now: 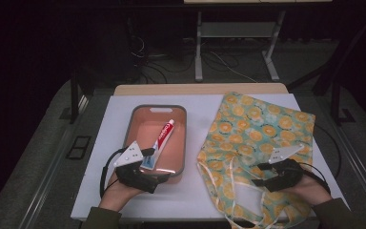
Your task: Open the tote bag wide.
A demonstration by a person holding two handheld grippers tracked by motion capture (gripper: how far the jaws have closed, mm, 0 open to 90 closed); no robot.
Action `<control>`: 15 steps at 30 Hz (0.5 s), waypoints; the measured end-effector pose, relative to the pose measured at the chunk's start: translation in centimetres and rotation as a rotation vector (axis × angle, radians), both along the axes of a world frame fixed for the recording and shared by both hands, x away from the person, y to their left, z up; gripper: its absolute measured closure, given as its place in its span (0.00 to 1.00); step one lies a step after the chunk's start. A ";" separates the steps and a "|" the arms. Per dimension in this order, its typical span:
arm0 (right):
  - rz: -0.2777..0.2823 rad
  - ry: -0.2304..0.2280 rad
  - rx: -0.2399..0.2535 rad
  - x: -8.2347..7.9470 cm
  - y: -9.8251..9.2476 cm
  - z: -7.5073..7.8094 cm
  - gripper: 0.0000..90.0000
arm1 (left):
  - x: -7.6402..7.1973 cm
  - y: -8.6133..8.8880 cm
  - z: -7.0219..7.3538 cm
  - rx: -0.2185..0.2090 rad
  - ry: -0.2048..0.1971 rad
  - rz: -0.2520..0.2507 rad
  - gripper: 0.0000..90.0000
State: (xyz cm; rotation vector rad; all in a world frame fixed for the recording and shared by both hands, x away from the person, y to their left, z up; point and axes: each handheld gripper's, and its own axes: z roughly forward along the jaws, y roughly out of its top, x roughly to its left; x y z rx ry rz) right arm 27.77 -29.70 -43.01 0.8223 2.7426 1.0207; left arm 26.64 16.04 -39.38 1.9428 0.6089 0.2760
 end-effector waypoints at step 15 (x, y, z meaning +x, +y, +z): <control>0.077 -0.034 -0.079 -0.6 1.1 -1.1 0.83 | 0.0 -0.1 0.0 0.002 0.000 -0.001 0.00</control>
